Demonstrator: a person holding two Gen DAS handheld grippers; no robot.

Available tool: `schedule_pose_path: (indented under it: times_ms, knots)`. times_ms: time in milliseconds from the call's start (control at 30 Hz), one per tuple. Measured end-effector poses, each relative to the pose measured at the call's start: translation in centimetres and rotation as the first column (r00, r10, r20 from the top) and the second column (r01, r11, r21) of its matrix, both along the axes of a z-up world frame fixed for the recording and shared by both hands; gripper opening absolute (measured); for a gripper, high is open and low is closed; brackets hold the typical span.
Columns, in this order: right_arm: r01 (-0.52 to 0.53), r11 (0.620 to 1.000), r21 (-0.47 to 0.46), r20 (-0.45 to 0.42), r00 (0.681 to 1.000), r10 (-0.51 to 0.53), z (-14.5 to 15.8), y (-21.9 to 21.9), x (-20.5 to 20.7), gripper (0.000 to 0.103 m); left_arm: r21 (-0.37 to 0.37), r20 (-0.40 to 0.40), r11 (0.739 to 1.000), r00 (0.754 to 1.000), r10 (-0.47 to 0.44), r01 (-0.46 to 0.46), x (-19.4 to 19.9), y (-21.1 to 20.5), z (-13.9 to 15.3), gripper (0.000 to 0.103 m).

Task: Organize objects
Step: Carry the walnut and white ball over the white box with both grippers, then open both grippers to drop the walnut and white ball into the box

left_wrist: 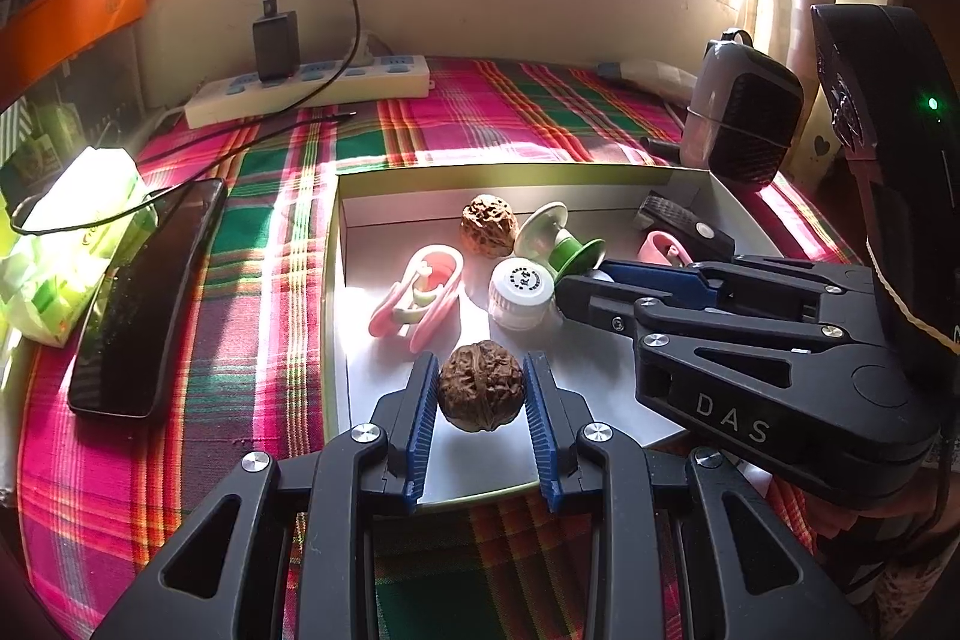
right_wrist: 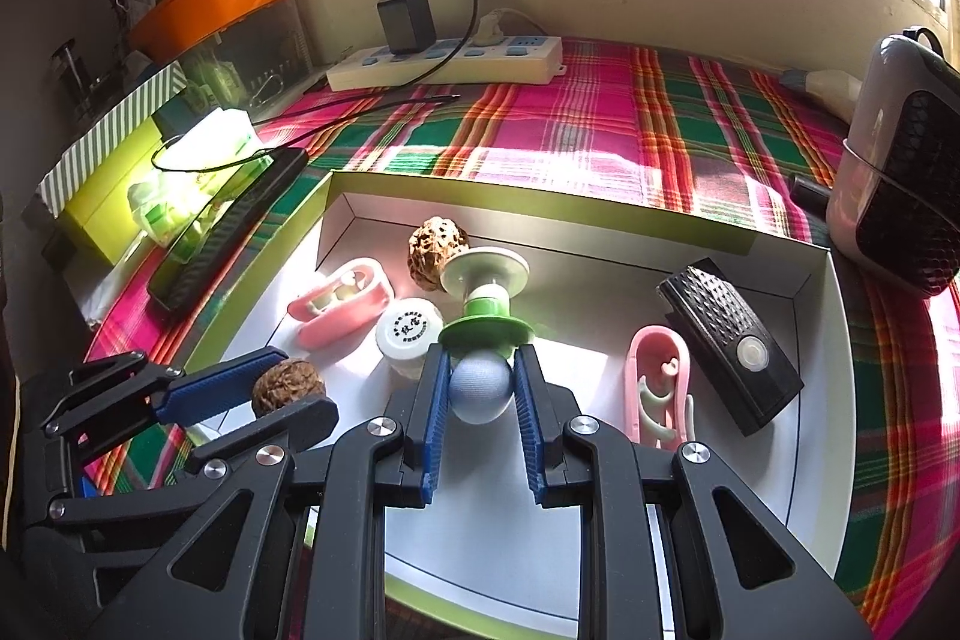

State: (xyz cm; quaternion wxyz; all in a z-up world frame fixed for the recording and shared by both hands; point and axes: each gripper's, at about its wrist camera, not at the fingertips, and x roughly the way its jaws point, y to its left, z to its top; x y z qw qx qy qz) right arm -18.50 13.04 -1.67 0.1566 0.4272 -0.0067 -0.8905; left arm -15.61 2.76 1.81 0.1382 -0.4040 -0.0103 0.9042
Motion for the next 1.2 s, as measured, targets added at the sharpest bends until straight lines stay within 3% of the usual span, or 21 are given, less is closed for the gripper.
schedule_pose_path:
  times_ms: [1200]
  knots:
    - [0.0,1.0,-0.023,0.008,1.0,0.0,-0.18,-0.24,0.0,0.026,-0.005,0.0,1.0,1.0,0.002,-0.002,0.05,0.07,0.04,0.027]
